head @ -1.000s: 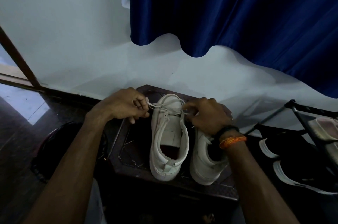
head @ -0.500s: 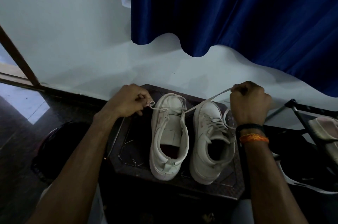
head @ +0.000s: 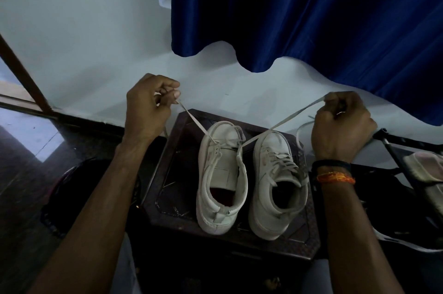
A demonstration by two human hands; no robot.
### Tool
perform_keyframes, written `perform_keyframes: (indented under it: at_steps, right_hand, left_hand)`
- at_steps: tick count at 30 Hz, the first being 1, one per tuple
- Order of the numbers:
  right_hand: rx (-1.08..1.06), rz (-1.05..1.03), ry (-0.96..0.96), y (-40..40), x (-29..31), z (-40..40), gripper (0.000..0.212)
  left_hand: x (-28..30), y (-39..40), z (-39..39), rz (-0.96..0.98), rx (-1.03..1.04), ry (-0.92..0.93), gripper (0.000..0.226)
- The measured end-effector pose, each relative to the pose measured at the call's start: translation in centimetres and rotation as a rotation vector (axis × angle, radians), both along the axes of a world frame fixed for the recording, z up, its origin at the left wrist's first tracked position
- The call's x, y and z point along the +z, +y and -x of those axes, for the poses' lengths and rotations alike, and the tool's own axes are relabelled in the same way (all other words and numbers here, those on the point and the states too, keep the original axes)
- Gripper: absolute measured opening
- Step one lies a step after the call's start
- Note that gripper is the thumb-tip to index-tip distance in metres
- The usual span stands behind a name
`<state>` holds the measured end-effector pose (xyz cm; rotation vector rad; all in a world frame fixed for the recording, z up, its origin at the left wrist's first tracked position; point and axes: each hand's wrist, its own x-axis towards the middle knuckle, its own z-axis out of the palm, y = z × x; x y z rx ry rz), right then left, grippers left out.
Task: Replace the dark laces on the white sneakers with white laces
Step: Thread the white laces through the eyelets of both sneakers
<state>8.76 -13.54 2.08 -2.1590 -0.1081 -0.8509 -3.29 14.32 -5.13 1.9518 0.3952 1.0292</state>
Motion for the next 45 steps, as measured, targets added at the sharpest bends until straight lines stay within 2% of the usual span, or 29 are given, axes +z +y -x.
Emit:
perform_keyframes:
  at_steps: [4,10,16,19,26,36,40,45]
  right_hand:
    - [0.096,-0.090,-0.088,0.4,1.4,0.4,0.017]
    - [0.506,0.024,0.109,2.1,2.6,2.0,0.018]
    - [0.682,0.029,0.179,4.1,4.8,3.4,0.019]
    - [0.695,-0.012,0.108,4.8,7.3,3.7,0.021]
    - [0.705,0.068,0.067,5.4,10.7,3.3,0.018]
    - [0.820,0.151,0.211,5.5,11.6,2.9,0.017]
    - [0.716,0.101,0.131,5.2,11.8,2.5,0.019]
    - [0.667,-0.007,0.028,5.3,13.5,2.3,0.015]
  left_hand:
    - [1.1,-0.6,0.3,0.053,0.021,-0.053,0.017]
    - [4.7,-2.6,-0.3,0.048,-0.075,-0.102,0.022]
    - [9.6,-5.5,-1.4,-0.134,-0.313,-0.059,0.025]
    - [12.5,-6.7,-1.7,-0.232,-0.358,-0.069,0.024]
    - [19.4,-7.4,-3.1,-0.470,-0.379,-0.111,0.023]
    - [22.9,-7.9,-5.3,-0.549,-0.361,-0.212,0.021]
    - [24.7,-7.4,-5.3,-0.501,-0.275,-0.306,0.019]
    - [25.3,-7.6,-5.6,-0.572,-0.314,-0.257,0.019]
